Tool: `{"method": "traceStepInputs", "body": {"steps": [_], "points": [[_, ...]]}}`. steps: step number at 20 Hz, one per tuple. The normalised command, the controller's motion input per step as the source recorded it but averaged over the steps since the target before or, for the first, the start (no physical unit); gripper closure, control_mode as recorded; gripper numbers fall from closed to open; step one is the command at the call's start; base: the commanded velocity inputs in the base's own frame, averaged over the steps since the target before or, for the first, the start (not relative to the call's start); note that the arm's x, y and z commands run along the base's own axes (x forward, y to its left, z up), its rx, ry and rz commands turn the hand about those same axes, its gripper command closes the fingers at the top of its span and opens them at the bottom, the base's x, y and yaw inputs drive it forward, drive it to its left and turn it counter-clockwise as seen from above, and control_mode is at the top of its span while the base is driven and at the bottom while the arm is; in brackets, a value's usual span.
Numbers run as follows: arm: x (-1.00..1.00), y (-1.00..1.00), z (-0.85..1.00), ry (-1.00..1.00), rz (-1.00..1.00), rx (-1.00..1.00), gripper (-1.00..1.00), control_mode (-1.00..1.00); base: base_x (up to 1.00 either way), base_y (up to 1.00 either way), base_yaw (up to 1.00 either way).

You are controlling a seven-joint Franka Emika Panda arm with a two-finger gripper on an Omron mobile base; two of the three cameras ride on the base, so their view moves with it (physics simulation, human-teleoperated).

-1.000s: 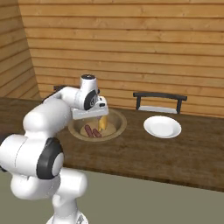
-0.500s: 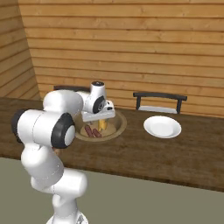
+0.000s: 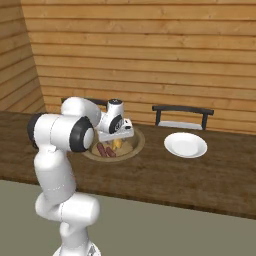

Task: Place one bun and one sausage from the bowl on each plate.

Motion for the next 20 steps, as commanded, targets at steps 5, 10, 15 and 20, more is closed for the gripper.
{"method": "traceStepInputs", "body": {"steps": [5,10,15,20], "points": [[0.51,0.00,-0.41,0.00,0.00,0.00,-1.00,-1.00,0.00,0.00,0.00],[0.09,-0.01,-0.61,0.00,0.00,-0.04,1.00,-1.00,0.00,0.00,0.00],[-0.37,-0.07,0.02,-0.08,-0.02,0.06,1.00,-1.00,0.00,0.00,0.00],[-0.69,-0.31,1.00,-0.12,-0.16,0.30,1.00,-1.00,0.00,0.00,0.00]]}}
